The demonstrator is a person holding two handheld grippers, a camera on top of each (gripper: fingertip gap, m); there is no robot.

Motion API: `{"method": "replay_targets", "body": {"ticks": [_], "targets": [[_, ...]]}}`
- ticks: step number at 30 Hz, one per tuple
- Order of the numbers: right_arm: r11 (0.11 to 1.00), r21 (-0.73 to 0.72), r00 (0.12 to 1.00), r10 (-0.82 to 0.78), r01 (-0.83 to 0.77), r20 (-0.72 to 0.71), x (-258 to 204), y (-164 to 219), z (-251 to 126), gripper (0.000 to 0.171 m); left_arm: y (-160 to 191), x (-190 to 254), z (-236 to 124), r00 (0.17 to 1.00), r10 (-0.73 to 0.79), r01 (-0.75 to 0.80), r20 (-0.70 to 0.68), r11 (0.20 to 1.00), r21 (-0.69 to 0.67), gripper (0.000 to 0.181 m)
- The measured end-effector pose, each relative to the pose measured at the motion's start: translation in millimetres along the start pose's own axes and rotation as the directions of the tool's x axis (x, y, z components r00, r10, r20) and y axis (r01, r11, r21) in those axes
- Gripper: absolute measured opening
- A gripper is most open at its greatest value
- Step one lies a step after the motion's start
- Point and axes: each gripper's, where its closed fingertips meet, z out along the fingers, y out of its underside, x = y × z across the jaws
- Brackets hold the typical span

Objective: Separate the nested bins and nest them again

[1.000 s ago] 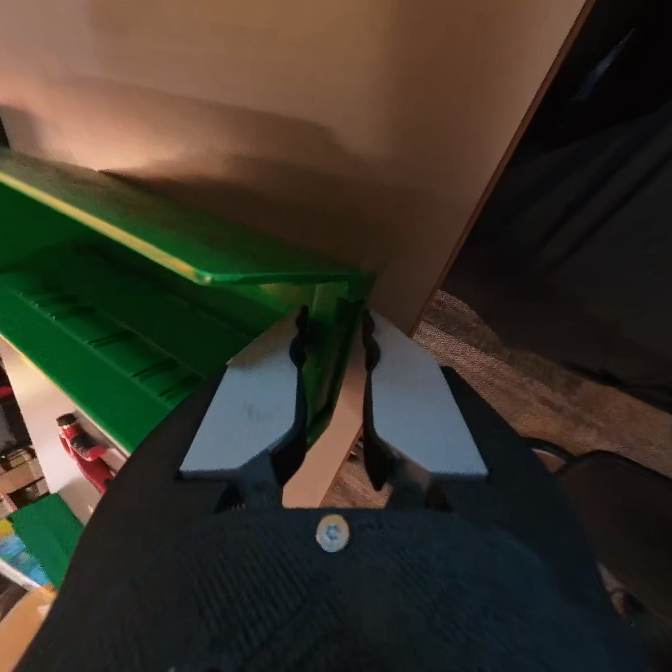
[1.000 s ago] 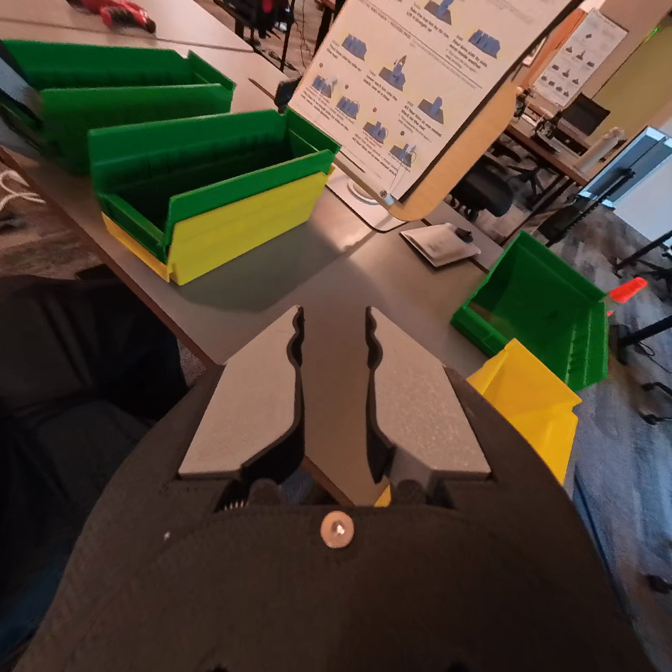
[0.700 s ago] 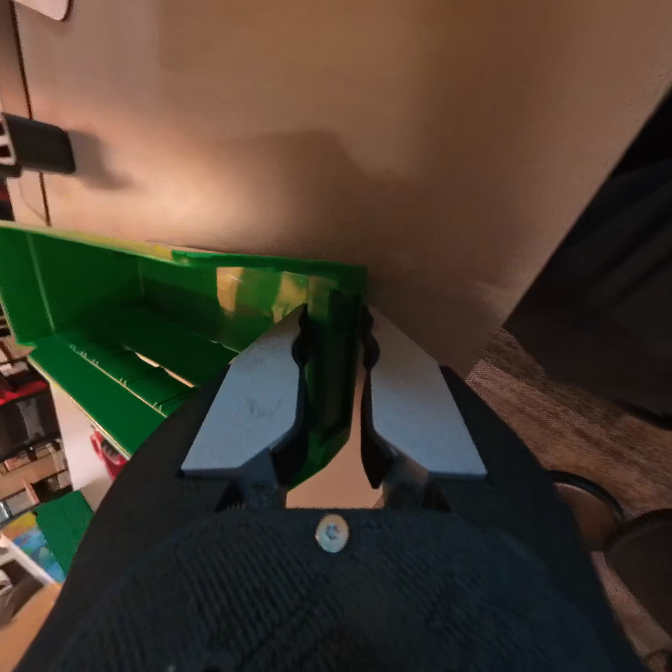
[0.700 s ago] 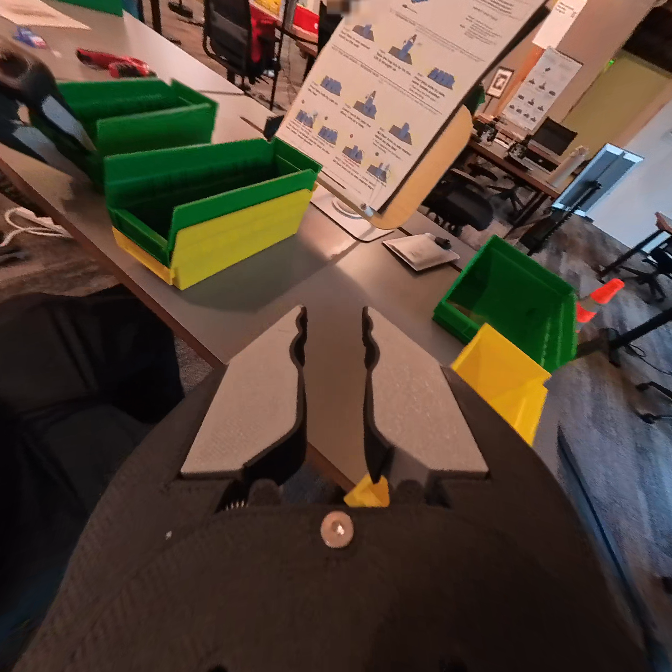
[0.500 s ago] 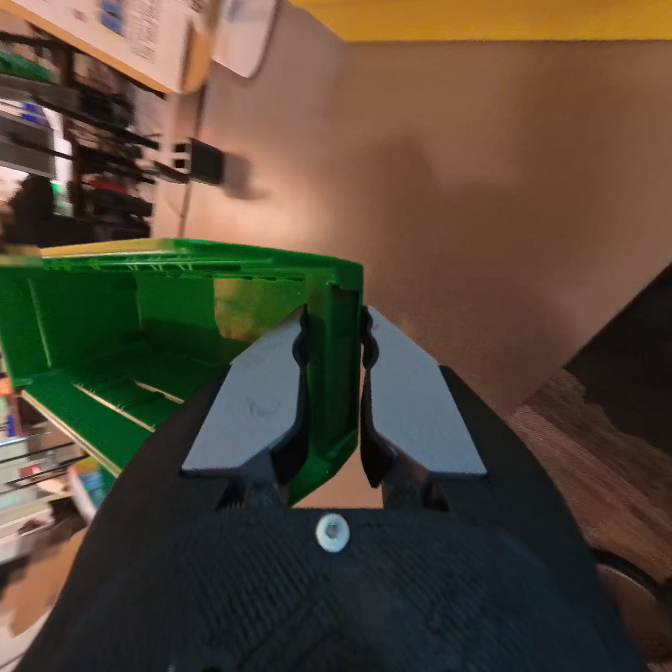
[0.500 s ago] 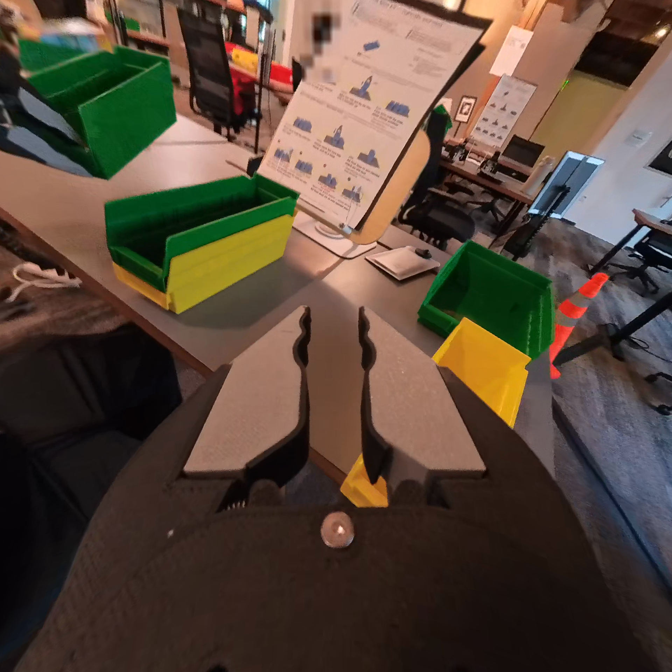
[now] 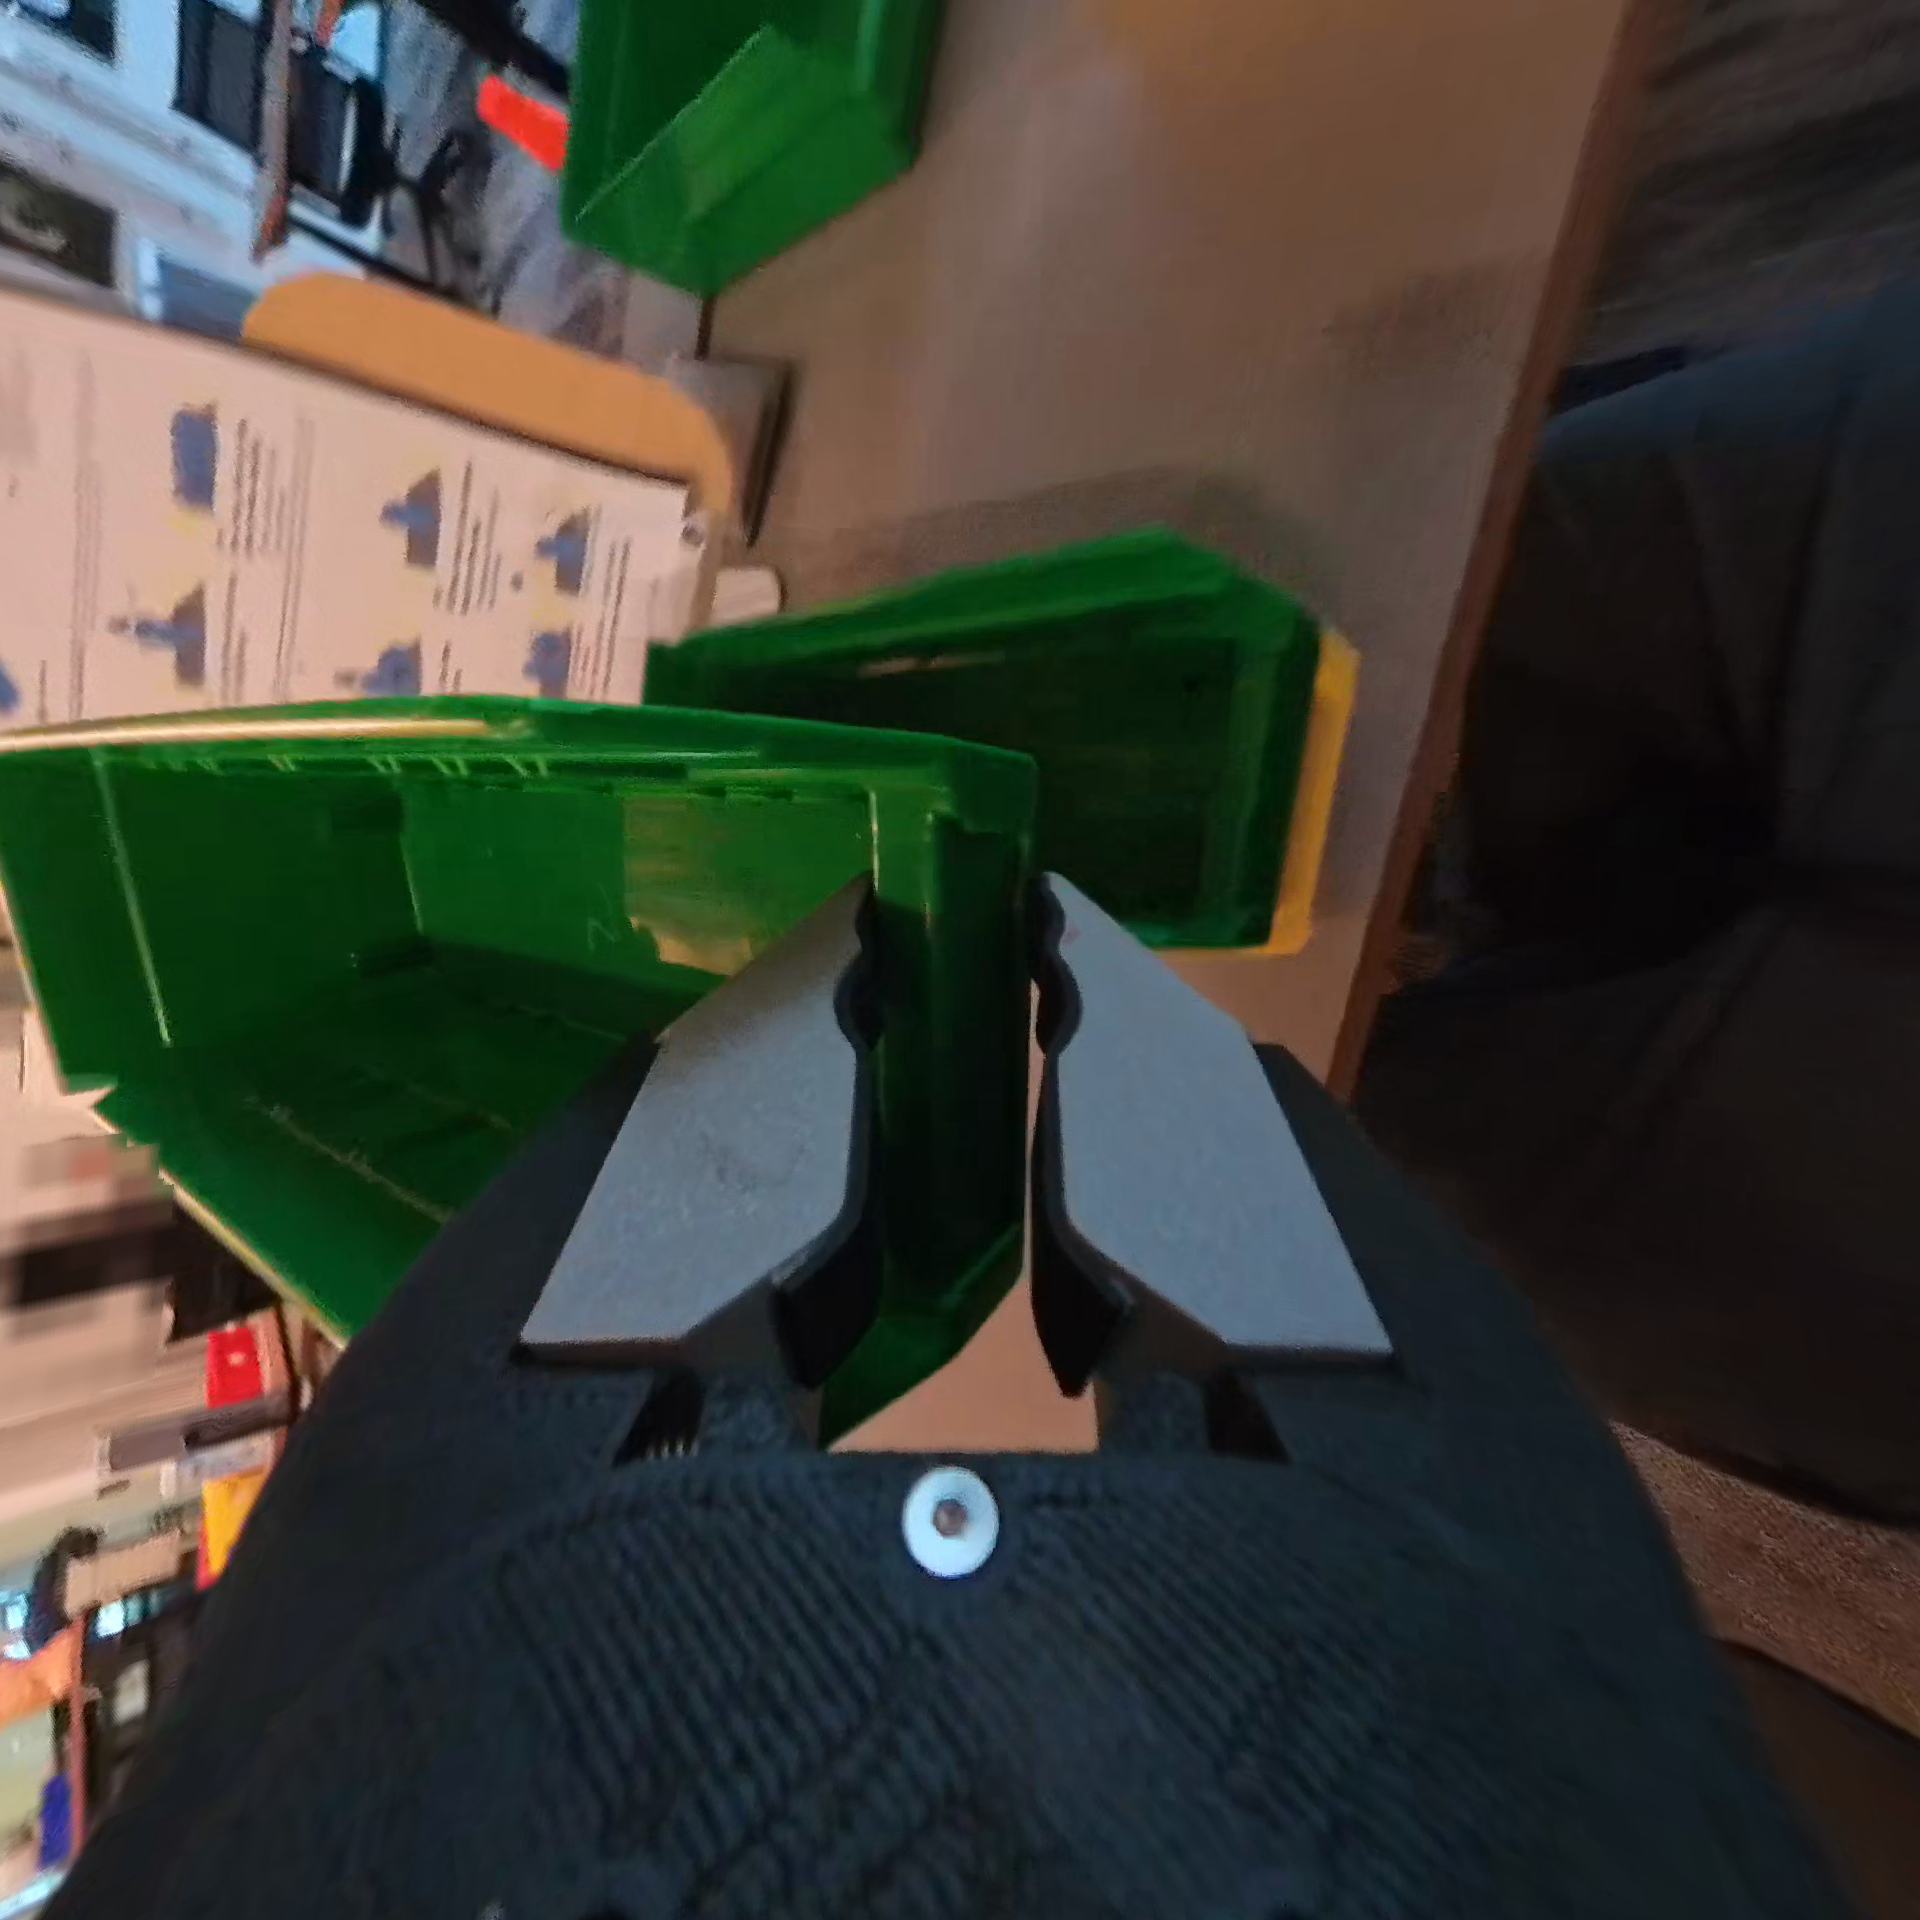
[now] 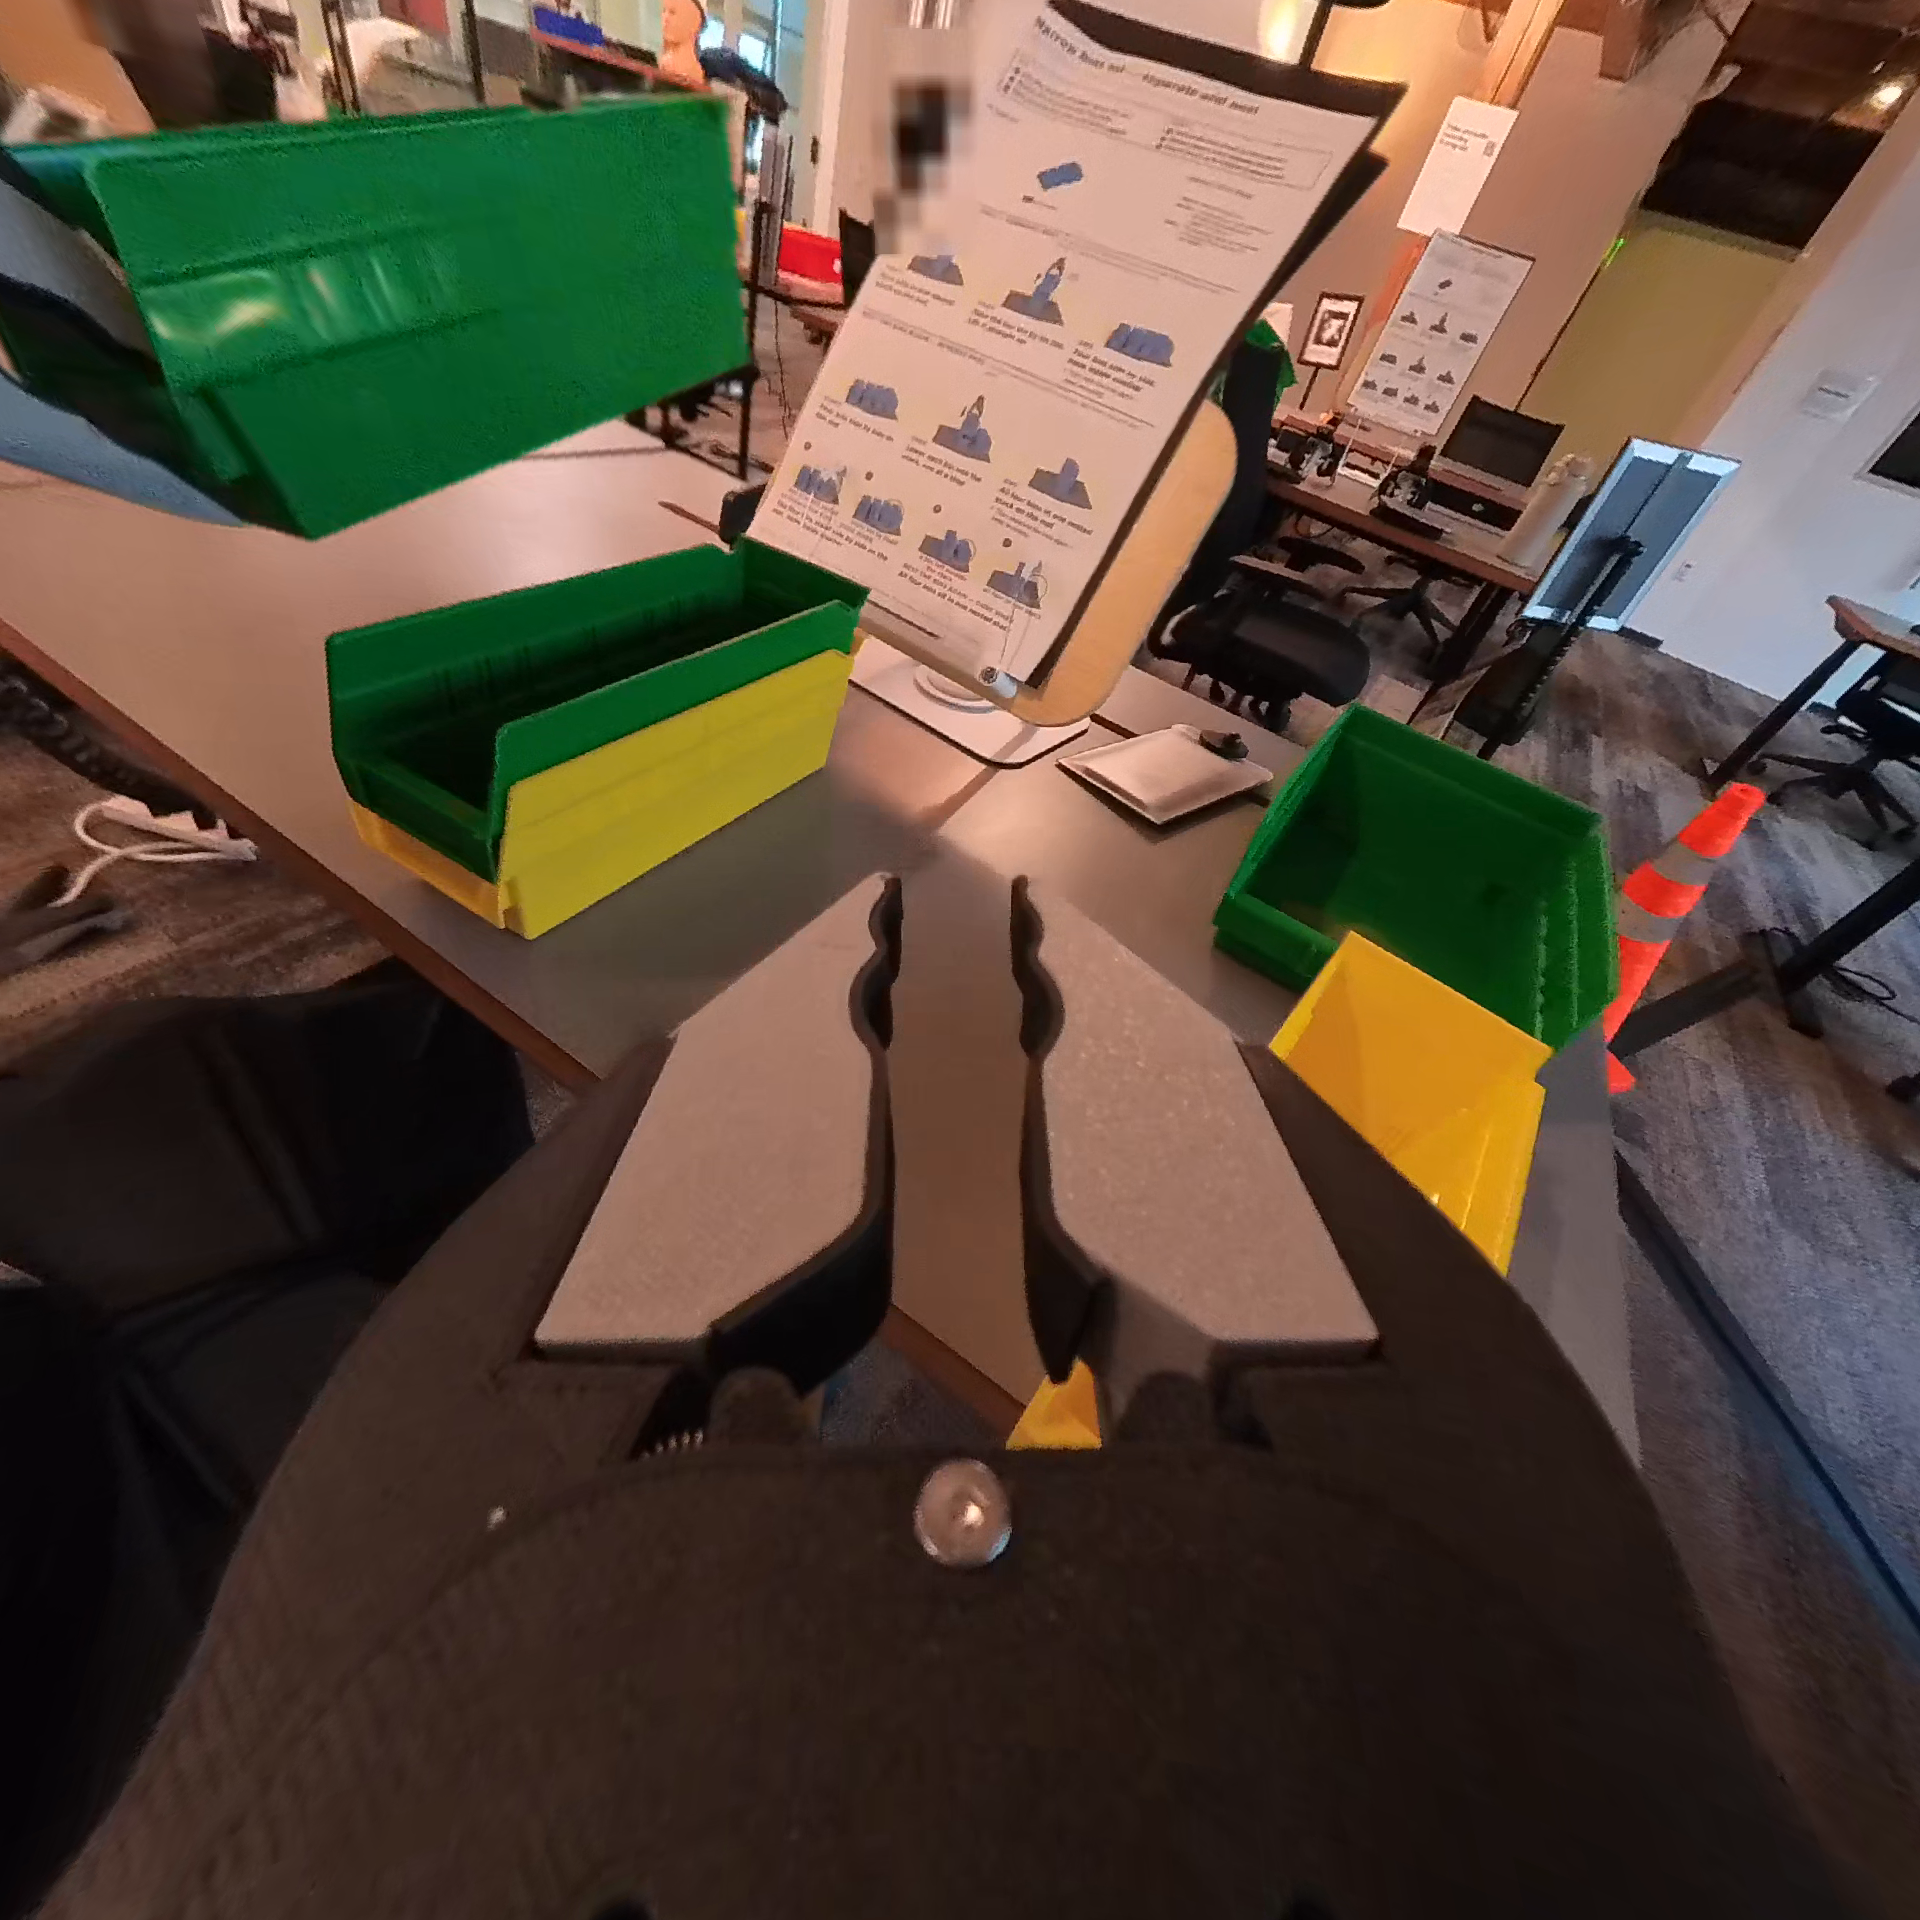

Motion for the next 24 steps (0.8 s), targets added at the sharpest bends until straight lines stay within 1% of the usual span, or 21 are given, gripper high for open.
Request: {"method": "replay_targets", "body": {"ticks": [3, 6, 7, 10, 13, 19, 22, 24], "targets": [[1.0, -0.013, 1.0, -0.028, 0.028, 0.009, -6, 0, 3, 0.018, -33, 28, 18, 0.997, 0.052, -0.053, -0.061, 0.999, -0.011, 0.026], [0.999, -0.006, 0.999, -0.038, 0.038, 0.022, -10, -3, 5, 0.017, -45, 54, 44, 0.989, 0.056, -0.064, -0.139, 0.996, -0.056, 0.026], [0.999, -0.005, 0.999, -0.04, 0.041, 0.024, -10, -3, 4, 0.018, -45, 61, 52, 0.986, 0.043, -0.057, -0.161, 0.995, -0.081, 0.026], [0.999, -0.006, 0.999, -0.046, 0.046, 0.015, -8, -3, 2, 0.018, -41, 60, 66, 0.986, -0.011, -0.011, -0.168, 0.992, -0.127, 0.026], [0.999, 0.007, 0.999, -0.038, 0.038, 0.006, -3, -4, -2, 0.017, -31, 54, 74, 0.99, -0.004, -0.022, -0.144, 0.983, -0.184, 0.026], [0.999, 0.039, 1.0, -0.011, 0.01, 0.01, 0, -8, -6, 0.017, -15, 64, 100, 0.973, -0.076, 0.022, -0.216, 0.97, -0.242, 0.026], [0.999, 0.025, 1.0, -0.027, 0.027, 0.008, -3, -7, -5, 0.016, -11, 65, 115, 0.977, -0.07, 0.018, -0.2, 0.967, -0.253, 0.026], [0.999, 0.013, 0.999, -0.036, 0.036, 0.015, -6, -5, -2, 0.017, -12, 64, 117, 0.977, -0.084, 0.034, -0.195, 0.969, -0.244, 0.026]]}}
